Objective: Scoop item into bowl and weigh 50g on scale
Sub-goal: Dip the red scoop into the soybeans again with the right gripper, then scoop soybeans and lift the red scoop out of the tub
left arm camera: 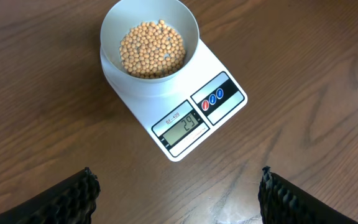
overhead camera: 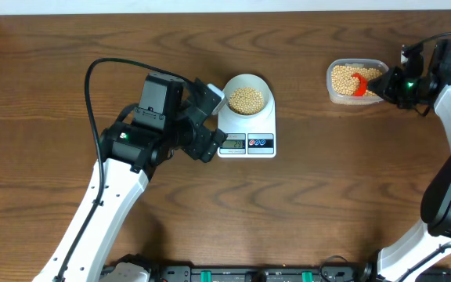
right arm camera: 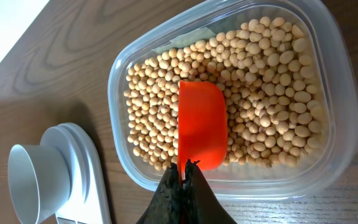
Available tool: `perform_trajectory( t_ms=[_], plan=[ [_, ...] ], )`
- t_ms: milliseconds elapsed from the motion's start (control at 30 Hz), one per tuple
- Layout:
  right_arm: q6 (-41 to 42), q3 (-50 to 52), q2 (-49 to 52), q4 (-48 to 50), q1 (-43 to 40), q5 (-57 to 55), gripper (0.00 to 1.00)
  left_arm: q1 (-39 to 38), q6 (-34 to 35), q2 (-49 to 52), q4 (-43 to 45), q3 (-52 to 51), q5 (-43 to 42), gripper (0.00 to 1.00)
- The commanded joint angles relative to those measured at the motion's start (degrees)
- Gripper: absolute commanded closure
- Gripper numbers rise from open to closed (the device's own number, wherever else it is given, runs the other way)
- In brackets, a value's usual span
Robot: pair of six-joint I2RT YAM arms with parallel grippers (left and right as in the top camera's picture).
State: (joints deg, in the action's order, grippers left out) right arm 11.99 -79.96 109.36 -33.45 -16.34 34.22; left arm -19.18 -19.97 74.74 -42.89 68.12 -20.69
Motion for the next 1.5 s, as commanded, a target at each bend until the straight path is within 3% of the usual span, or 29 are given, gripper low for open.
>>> perform_trajectory(
  t_ms=[0, 233, 1467],
  plan=[
    [2.62, 1.03, 0.48, -0.15, -0.24, 0.85, 0.99, 0.20, -0.79, -0.26, 0.09, -0.22, -0.31, 0.15],
    [6.86, 1.14, 0.48, 1.44, -0.55, 0.79, 0.99, 0.20, -0.79, -0.26, 0.09, -0.22, -0.31, 0.16],
    [5.40, 6.73, 0.48, 9.94, -3.91, 5.18, 0.99, 0.20, -0.79, -0.26, 0.09, -0.22, -0.31, 0.16]
  ],
)
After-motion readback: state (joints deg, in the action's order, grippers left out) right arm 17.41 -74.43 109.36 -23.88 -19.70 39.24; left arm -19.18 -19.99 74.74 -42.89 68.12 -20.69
